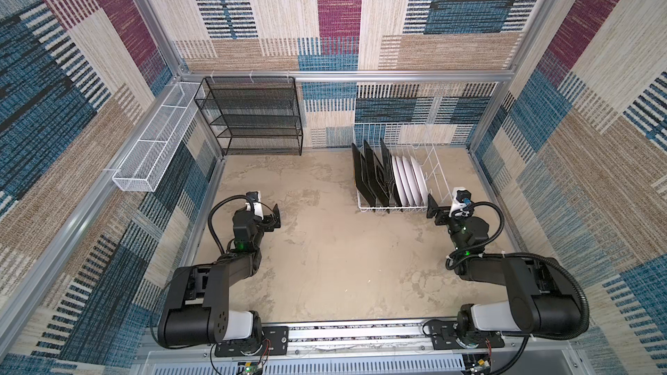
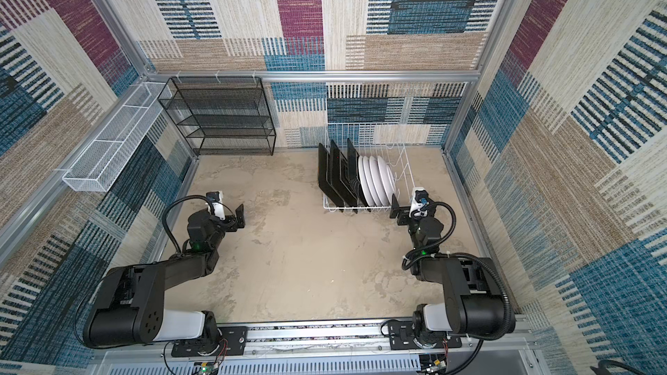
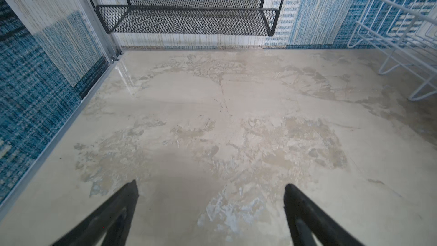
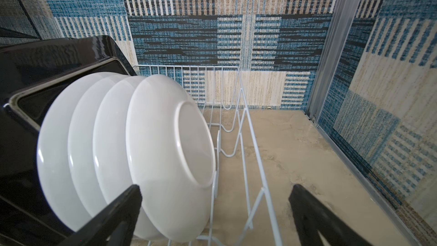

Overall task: Unload the plates from the dish rack
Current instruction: Pick up a plate from the dish rack.

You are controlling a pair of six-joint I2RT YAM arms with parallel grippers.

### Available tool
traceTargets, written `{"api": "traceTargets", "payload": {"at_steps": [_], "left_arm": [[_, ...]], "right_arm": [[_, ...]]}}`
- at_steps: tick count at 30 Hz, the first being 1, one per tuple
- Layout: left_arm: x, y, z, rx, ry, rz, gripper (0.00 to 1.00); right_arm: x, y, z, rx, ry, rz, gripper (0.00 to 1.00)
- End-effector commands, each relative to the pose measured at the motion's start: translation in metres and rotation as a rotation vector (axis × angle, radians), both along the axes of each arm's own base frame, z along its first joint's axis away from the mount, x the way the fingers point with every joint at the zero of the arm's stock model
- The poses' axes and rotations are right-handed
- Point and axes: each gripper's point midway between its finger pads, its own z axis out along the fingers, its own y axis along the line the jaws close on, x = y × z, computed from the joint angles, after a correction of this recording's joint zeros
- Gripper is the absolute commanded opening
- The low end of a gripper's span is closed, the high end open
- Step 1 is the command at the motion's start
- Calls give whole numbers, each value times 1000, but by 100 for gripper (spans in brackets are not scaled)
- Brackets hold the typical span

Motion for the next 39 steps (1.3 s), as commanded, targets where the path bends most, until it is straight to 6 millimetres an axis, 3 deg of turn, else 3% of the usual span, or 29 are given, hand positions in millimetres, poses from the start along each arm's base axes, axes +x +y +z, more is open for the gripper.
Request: {"api": "traceTargets", "payload": {"at_steps": [1,4,8,14,24,32,39], "left_arm": [[-1,5,7,8,5,41,99],[0,8,17,25,12,71,99],[3,15,57,-9,-81,125,99],[4,11,94,-53,-12,117,99],[10,-25,134,-185,84,-51,99],[11,-58,142,-246,193,-155,98],[7,-108,147,-298,292,-300,94]], "right_arm": [[-3,-8,6,22,-1,-51,100],[-8,-15,18,25,-23,-91,100],[-15,-24,39,54,-69,-140,100],[-20,-25,64,108,-99,-144,100],[-10,-8,91,136,-2,-47,100],[10,20,102,136,128,105,100],[22,48,111,168,201,270,100]]}}
